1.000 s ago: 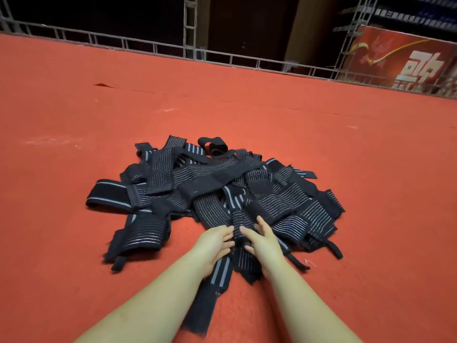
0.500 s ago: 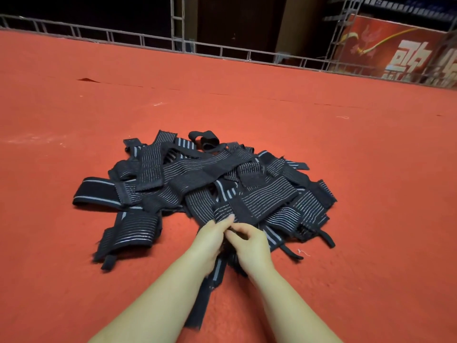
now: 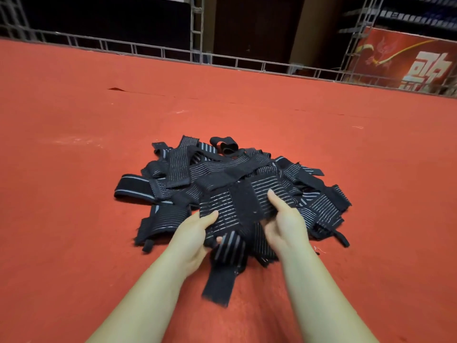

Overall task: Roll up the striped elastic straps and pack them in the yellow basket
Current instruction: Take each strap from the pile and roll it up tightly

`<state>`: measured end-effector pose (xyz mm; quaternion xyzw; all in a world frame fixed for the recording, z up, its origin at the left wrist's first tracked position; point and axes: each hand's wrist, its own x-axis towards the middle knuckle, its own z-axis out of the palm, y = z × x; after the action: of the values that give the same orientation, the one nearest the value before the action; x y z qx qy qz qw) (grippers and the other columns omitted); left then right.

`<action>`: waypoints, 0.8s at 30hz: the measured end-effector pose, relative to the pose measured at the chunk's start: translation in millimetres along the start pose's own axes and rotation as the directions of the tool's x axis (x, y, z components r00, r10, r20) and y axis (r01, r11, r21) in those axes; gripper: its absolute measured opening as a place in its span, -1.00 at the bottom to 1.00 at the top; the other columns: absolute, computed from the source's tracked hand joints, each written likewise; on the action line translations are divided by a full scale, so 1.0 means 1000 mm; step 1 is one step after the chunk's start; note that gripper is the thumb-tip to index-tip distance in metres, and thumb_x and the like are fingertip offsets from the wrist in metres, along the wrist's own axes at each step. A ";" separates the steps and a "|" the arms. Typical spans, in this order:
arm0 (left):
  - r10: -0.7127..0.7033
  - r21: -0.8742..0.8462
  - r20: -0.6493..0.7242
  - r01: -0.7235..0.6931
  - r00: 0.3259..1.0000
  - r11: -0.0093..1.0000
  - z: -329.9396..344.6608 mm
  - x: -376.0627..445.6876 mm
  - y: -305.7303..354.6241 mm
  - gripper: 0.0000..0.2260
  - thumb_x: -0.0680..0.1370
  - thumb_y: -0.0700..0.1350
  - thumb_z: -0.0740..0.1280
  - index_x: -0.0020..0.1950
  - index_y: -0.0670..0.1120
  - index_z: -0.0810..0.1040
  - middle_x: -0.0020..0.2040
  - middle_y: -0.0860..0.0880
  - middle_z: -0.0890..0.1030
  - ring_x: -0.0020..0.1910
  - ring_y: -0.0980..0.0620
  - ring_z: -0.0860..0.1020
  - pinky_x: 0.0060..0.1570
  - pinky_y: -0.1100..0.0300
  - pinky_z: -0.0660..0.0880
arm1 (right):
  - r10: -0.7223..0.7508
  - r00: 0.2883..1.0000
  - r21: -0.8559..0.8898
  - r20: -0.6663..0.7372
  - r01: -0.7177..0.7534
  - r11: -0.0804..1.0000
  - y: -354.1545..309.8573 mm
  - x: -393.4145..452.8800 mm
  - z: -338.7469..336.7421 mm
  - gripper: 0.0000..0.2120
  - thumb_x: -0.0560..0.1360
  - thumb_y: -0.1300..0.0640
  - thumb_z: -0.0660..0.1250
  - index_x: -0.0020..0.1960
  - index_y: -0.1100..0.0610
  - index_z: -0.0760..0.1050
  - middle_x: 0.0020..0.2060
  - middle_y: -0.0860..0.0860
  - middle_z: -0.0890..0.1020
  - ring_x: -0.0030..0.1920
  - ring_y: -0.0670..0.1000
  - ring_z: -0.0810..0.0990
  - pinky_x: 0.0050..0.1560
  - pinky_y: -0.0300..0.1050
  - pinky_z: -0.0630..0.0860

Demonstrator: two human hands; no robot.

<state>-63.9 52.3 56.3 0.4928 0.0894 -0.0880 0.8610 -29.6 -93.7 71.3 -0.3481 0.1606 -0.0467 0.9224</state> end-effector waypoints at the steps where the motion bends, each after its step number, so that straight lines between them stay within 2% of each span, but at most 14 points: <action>1: 0.005 0.013 -0.012 -0.005 1.000 1.000 -0.004 -0.003 0.002 -0.81 0.59 -0.27 0.18 -0.07 -0.07 0.55 -0.30 0.04 0.65 -0.43 0.18 0.57 -0.53 0.34 0.39 | -0.059 0.998 -0.063 -0.017 0.058 0.996 -0.001 -0.003 0.000 -0.85 0.48 0.36 0.32 0.06 0.33 0.53 -0.06 0.18 0.66 -0.23 0.04 0.68 -0.23 -0.08 0.64; 3: 0.010 0.020 -0.026 -0.009 1.000 1.000 -0.012 -0.008 0.004 -0.80 0.58 -0.30 0.18 -0.08 -0.07 0.55 -0.28 0.03 0.64 -0.44 0.18 0.54 -0.54 0.35 0.38 | -0.147 0.988 -0.149 -0.052 0.138 0.979 0.002 -0.012 -0.001 -0.93 0.48 0.37 0.32 -0.04 0.30 0.54 -0.11 0.14 0.66 -0.22 0.02 0.67 -0.14 -0.09 0.64; 5: -0.017 -0.010 -0.016 0.016 1.000 1.000 -0.018 -0.012 0.006 -0.79 0.56 -0.33 0.18 -0.08 -0.09 0.55 -0.25 0.00 0.64 -0.42 0.16 0.54 -0.52 0.34 0.37 | -0.191 0.977 -0.158 -0.092 0.175 0.972 0.009 -0.020 -0.006 -0.94 0.49 0.38 0.32 -0.06 0.29 0.54 -0.09 0.14 0.65 -0.13 0.06 0.66 -0.01 -0.04 0.62; 8: -0.175 -0.126 0.058 0.181 0.983 0.975 -0.022 -0.020 0.011 -0.82 0.46 -0.33 0.19 -0.07 -0.14 0.55 -0.23 -0.05 0.63 -0.41 0.09 0.55 -0.49 0.31 0.34 | -0.220 0.965 -0.197 -0.143 0.190 0.962 0.016 -0.027 -0.013 -0.95 0.47 0.36 0.35 -0.07 0.31 0.54 -0.01 0.21 0.64 0.03 0.19 0.62 0.13 0.10 0.55; 10: -0.273 -0.153 0.136 0.292 0.952 0.944 -0.023 -0.027 0.013 -0.81 0.36 -0.28 0.20 -0.10 -0.17 0.54 -0.24 -0.08 0.62 -0.42 0.05 0.54 -0.50 0.29 0.30 | -0.253 0.958 -0.227 -0.134 0.219 0.949 0.017 -0.033 -0.015 -0.94 0.48 0.36 0.34 -0.05 0.34 0.55 -0.01 0.23 0.64 0.00 0.19 0.63 0.11 0.10 0.56; 13: -0.296 -0.146 0.181 0.323 0.938 0.935 -0.025 -0.033 0.015 -0.78 0.34 -0.22 0.24 -0.06 -0.17 0.54 -0.20 -0.10 0.62 -0.38 0.03 0.54 -0.53 0.30 0.30 | -0.280 0.956 -0.219 -0.089 0.255 0.942 0.012 -0.039 -0.014 -0.94 0.49 0.38 0.31 -0.09 0.31 0.56 -0.20 0.09 0.69 -0.18 0.05 0.68 -0.12 -0.09 0.64; 15: -0.272 -0.145 0.154 0.294 0.950 0.945 -0.025 -0.034 0.013 -0.81 0.39 -0.20 0.26 -0.04 -0.18 0.56 -0.19 -0.09 0.65 -0.37 0.04 0.57 -0.55 0.31 0.33 | -0.283 0.955 -0.201 -0.092 0.261 0.944 0.006 -0.040 -0.012 -0.92 0.49 0.39 0.31 -0.14 0.28 0.55 -0.32 0.02 0.69 -0.28 -0.02 0.68 -0.23 -0.15 0.64; 16: -0.251 -0.137 0.128 0.268 0.959 0.954 -0.024 -0.033 0.010 -0.85 0.44 -0.21 0.26 -0.04 -0.18 0.56 -0.21 -0.09 0.65 -0.39 0.05 0.58 -0.56 0.32 0.35 | -0.283 0.955 -0.203 -0.095 0.259 0.944 0.003 -0.040 -0.012 -0.92 0.49 0.39 0.31 -0.14 0.28 0.54 -0.33 0.02 0.69 -0.29 -0.02 0.68 -0.22 -0.13 0.64; 19: -0.171 -0.115 0.039 0.174 0.985 0.978 -0.019 -0.032 0.004 -0.89 0.57 -0.21 0.22 -0.05 -0.17 0.53 -0.27 -0.07 0.64 -0.43 0.07 0.56 -0.59 0.33 0.36 | -0.284 0.952 -0.219 -0.111 0.256 0.942 -0.001 -0.037 -0.012 -0.95 0.49 0.38 0.31 -0.08 0.29 0.53 -0.17 0.09 0.66 -0.19 0.04 0.66 -0.12 -0.07 0.64; 22: -0.042 0.022 -0.036 0.043 0.998 0.999 -0.015 -0.030 0.000 -0.91 0.58 -0.22 0.23 -0.05 -0.12 0.52 -0.34 0.02 0.63 -0.48 0.13 0.53 -0.58 0.34 0.36 | -0.281 0.950 -0.228 -0.133 0.247 0.942 0.002 -0.036 -0.015 -0.97 0.49 0.38 0.32 -0.11 0.30 0.51 -0.19 0.10 0.63 -0.27 0.00 0.65 -0.26 -0.14 0.64; 24: 0.035 0.124 -0.068 -0.027 0.997 0.992 -0.016 -0.029 0.000 -0.92 0.57 -0.24 0.25 -0.01 -0.10 0.52 -0.30 0.04 0.63 -0.44 0.16 0.55 -0.51 0.32 0.40 | -0.280 0.947 -0.235 -0.160 0.239 0.942 0.004 -0.036 -0.015 -0.97 0.49 0.37 0.33 -0.12 0.30 0.50 -0.21 0.11 0.63 -0.30 0.00 0.65 -0.32 -0.17 0.61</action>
<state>-93.1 68.2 55.3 0.5491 0.1061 -0.0627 0.8266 -69.2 -93.3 67.4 -0.4569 0.2051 -0.1840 0.8458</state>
